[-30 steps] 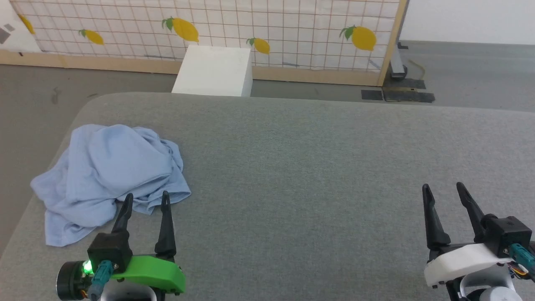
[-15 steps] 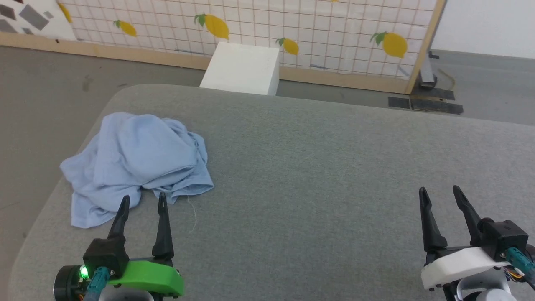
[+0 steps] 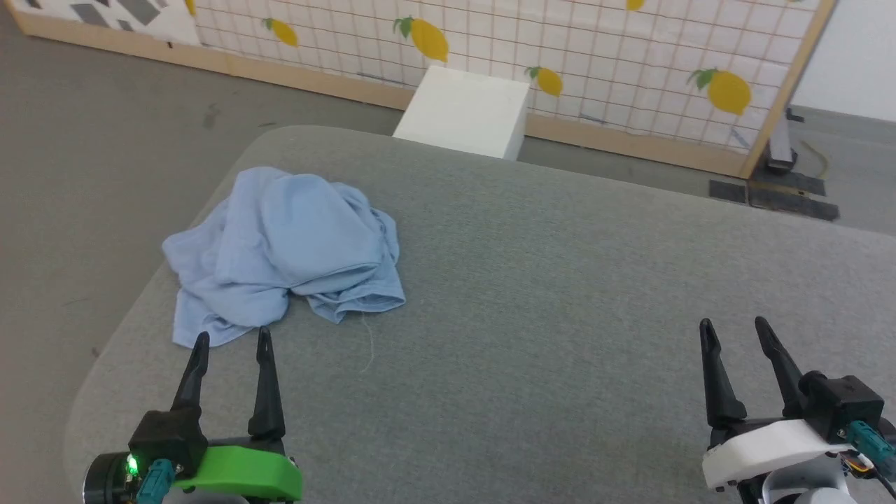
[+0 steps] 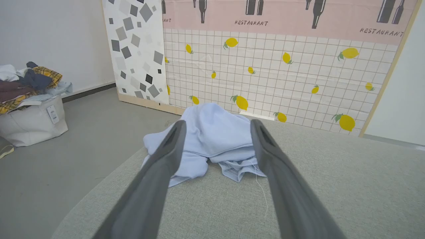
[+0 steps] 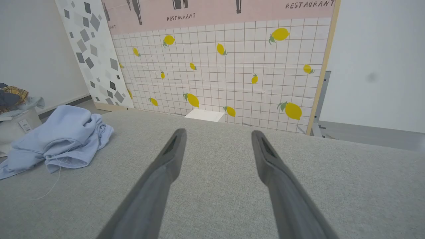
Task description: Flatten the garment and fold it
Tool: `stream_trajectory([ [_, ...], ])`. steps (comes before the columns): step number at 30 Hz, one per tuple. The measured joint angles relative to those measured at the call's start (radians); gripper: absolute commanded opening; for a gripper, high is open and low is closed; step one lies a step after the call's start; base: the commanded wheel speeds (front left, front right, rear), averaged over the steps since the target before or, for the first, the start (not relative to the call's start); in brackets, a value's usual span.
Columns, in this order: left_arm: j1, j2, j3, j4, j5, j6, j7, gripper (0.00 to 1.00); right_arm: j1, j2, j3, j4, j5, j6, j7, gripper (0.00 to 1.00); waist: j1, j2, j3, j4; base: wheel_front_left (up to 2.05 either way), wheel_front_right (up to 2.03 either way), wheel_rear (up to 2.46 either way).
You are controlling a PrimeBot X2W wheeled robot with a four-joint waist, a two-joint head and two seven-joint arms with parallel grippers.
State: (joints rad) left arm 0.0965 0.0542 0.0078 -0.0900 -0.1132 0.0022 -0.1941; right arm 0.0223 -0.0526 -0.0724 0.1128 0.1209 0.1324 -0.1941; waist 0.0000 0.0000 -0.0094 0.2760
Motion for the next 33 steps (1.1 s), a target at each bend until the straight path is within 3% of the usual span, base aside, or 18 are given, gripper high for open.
stream_trajectory([
  [13,0.029,0.000,0.020,-0.010,-0.003,-0.002,-0.028,1.00,0.000,0.000,-0.003,0.025,0.030,0.000,-0.027,1.00,0.0000,0.0000,-0.020,0.101,0.00,0.00,0.00],
  [25,0.046,0.000,0.027,-0.039,-0.041,-0.002,-0.053,1.00,0.000,0.001,-0.019,0.034,0.040,0.000,-0.051,1.00,0.0000,0.0000,-0.014,0.140,0.00,0.00,0.00],
  [31,0.017,0.012,0.035,0.008,-0.119,-0.072,-0.062,1.00,0.000,0.001,-0.030,0.035,0.048,0.000,-0.062,1.00,0.0000,0.0000,0.005,0.148,0.00,0.00,0.00],
  [33,-0.038,0.045,0.028,0.014,-0.135,-0.092,-0.031,1.00,0.000,0.002,-0.035,0.034,0.048,0.000,-0.062,1.00,0.0000,0.0000,0.018,0.146,0.00,0.00,0.00],
])
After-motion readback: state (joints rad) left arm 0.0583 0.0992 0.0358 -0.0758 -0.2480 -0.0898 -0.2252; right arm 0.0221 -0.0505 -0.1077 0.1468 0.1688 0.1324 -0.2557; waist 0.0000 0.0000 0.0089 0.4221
